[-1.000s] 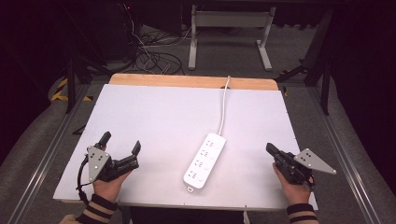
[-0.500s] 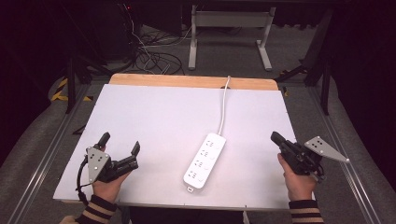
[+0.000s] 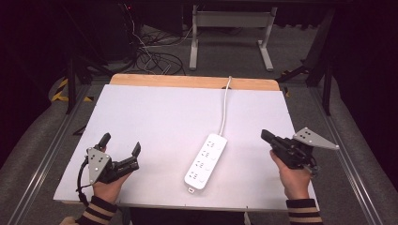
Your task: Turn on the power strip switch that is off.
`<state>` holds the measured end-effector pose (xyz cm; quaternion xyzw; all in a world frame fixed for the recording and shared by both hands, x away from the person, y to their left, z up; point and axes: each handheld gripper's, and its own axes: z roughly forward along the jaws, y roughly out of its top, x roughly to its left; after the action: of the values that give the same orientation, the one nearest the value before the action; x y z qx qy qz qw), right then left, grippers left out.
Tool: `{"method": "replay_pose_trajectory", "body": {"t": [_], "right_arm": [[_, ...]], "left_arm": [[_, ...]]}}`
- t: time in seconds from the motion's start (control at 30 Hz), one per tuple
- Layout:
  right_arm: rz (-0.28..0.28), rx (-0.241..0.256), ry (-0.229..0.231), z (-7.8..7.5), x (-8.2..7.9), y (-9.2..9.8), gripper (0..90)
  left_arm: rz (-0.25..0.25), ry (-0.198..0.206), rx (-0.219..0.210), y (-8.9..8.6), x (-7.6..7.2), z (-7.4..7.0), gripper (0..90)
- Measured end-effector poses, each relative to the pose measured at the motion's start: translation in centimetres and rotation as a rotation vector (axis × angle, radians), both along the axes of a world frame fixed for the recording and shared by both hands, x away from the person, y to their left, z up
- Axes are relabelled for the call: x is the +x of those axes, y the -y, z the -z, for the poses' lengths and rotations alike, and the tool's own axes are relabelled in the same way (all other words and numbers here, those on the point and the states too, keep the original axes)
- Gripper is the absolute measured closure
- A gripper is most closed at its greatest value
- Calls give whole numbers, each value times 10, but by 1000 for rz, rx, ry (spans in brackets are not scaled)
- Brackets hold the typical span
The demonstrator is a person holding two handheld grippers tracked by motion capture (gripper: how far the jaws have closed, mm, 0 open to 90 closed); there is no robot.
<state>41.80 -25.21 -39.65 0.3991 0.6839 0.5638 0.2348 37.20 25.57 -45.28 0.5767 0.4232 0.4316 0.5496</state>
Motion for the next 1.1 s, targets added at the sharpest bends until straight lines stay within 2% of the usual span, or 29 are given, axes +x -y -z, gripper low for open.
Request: {"method": "replay_pose_trajectory", "body": {"t": [0.13, 0.23, 0.3, 0.33, 0.37, 0.4, 0.43, 0.5, 0.57, 0.6, 0.63, 0.77, 0.87, 0.97, 1.03, 1.07, 1.1], "right_arm": [[36, 20, 21, -1, -2, 20, 900], [23, 13, 43, -6, -4, 22, 900], [-11, 41, 80, -16, -9, 20, 900], [-7, 31, 79, -21, -11, 18, 900], [-1, -43, 106, -29, -15, 13, 900], [-16, -78, 138, -37, -20, 8, 900], [-39, -66, 157, -45, -25, 3, 900], [-81, -83, 184, -59, -32, -9, 900], [-123, -86, 175, -67, -34, -21, 900], [-123, -86, 175, -67, -34, -21, 900], [-156, -110, 149, -69, -30, -35, 900], [-204, -141, 70, -64, -14, -62, 900], [-230, -167, 39, -58, -5, -79, 900], [-245, -205, 23, -54, -1, -94, 900], [-253, -248, 22, -53, 0, -105, 900], [-253, -248, 22, -53, 0, -105, 900], [-275, -268, 7, -50, 2, -115, 900]], "left_arm": [[2, -8, -5, 0, 0, 0, 2], [-3, -2, 3, 0, 0, 0, 2], [1, -5, 2, 1, 1, 1, 2], [2, -6, 4, 1, 1, 1, 2], [-1, -7, 4, 1, 1, 1, 2], [0, -7, 2, 1, 1, 1, 2], [-1, -6, 2, 1, 1, 1, 2], [-1, -7, 2, 1, 0, 1, 2], [-3, -4, 5, 1, 0, 1, 2], [-3, -4, 5, 1, 0, 1, 2], [-4, -4, 4, 1, 0, 1, 2], [-1, -5, 2, 0, 0, 1, 2], [-3, -6, -1, -1, 0, 1, 2], [-2, -7, -5, -1, 0, 1, 2], [-3, -5, -3, -1, 0, 0, 2], [-2, -4, -2, -1, 0, 0, 2], [-2, -3, -4, 0, 0, 0, 2]]}}
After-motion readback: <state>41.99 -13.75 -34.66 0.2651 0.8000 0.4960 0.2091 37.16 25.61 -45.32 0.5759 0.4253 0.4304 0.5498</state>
